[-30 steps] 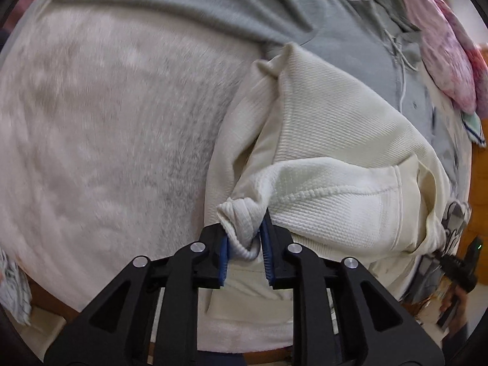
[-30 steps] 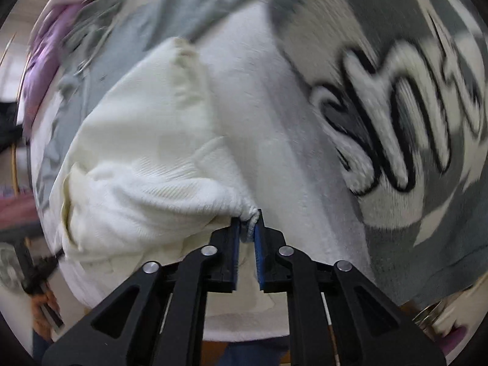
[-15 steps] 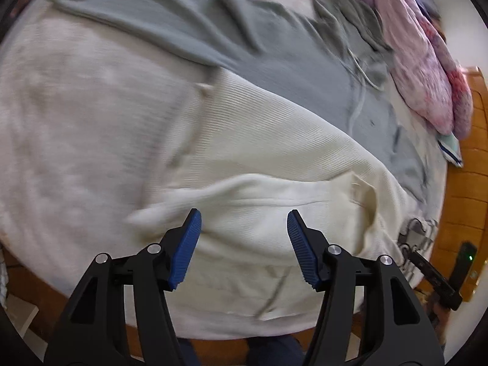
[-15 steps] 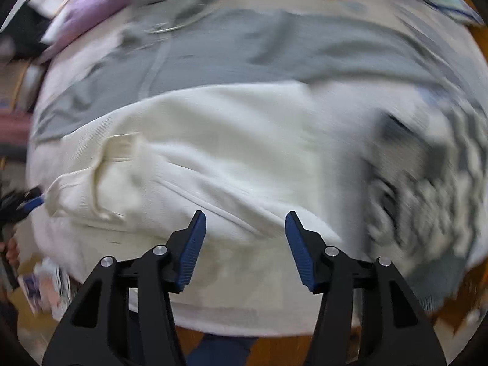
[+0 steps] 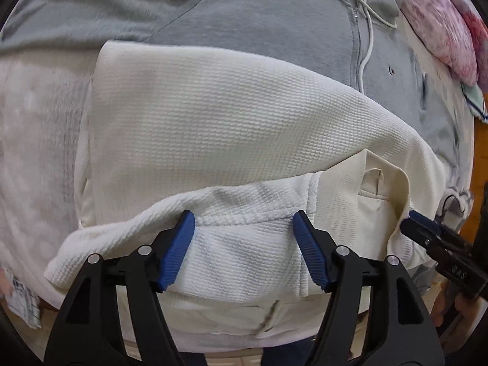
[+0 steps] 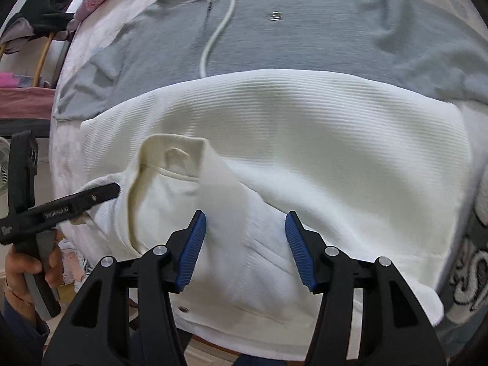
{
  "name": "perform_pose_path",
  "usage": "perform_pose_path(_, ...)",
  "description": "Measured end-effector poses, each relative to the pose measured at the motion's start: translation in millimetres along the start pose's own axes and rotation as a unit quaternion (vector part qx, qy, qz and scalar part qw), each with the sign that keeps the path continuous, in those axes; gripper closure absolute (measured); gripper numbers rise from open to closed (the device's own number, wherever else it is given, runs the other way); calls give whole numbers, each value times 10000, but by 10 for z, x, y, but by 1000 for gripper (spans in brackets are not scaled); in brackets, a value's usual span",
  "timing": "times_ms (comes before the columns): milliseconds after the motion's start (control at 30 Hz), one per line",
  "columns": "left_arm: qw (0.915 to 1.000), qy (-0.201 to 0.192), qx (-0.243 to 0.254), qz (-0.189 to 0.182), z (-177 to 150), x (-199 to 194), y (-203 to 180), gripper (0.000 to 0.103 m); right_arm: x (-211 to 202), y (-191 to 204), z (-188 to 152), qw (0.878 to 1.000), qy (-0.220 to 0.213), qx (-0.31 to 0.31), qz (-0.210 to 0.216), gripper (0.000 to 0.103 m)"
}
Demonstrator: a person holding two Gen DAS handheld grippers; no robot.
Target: Fold large clothes
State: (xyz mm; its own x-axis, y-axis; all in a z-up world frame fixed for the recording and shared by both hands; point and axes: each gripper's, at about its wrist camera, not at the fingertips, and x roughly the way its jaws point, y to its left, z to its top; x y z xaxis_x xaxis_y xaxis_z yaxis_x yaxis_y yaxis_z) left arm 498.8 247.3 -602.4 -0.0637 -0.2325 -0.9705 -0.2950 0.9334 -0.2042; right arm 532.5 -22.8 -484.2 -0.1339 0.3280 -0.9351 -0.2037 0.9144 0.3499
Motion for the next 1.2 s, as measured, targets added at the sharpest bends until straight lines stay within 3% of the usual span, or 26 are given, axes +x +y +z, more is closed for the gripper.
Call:
perform_pose_path(33, 10000, -19, -2, 47, 6, -6, -31, 36, 42, 3, 34, 9999, 27, -27, -110, 52)
perform_pose_path(67, 9999, -118, -13, 48, 6, -52, -59, 36, 82, 23, 57, 9997, 69, -88, -197, 63)
perform_pose_path(100, 9998, -210, -7, -5, 9, -97, -100, 36, 116, 44, 74, 9994, 102, -121, -310, 67)
perform_pose_path(233, 9968, -569, 549, -63, -33, -271, -452, 34, 89, 42, 37, 9994, 6, -145, -325, 78)
perform_pose_path(367, 9964, -318, 746, 261, 89, 10, -706, 34, 20, -51, -34, 9998, -137, 69, -136, 83)
perform_pose_path(400, 9949, -260, 844, 490, 101, 100, -741, 38, -18, -63, -58, 9997, -197, 99, -96, 84)
perform_pose_path(433, 9917, -261, 974, 795, 95, 156, -771, 59, -43, -59, -72, 9996, -241, 112, -61, 84)
perform_pose_path(500, 9903, -360, 1122, 739, 37, 173, -780, 84, -134, -39, -136, 9992, -360, 133, 82, 85)
perform_pose_path(533, 9908, -483, 1059, 697, -5, 117, -762, 87, -185, -24, -171, 9990, -410, 135, 109, 85)
perform_pose_path(667, 9906, -1131, 736, 236, -389, -335, -641, 88, -423, 48, -395, 9974, -626, 175, 297, 85)
perform_pose_path(767, 9899, -1247, 680, 38, -785, -554, -532, 88, -547, 168, -646, 9967, -653, 171, 452, 85)
perform_pose_path(900, 9934, -1020, 514, -128, -1327, -514, -455, 88, -517, 302, -1159, 9989, -383, 1, 284, 85)
perform_pose_path(1000, 9957, -791, 475, -51, -1721, -353, -367, 87, -317, 355, -1474, 9998, -151, -107, 65, 85)
perform_pose_path(1133, 9972, -533, 491, 169, -1984, -10, -277, 82, 95, 339, -1724, 9998, 147, -90, -117, 84)
perform_pose_path(1200, 9978, -477, 455, 76, -2028, 118, -246, 78, 241, 326, -1791, 9997, 100, -86, -227, 82)
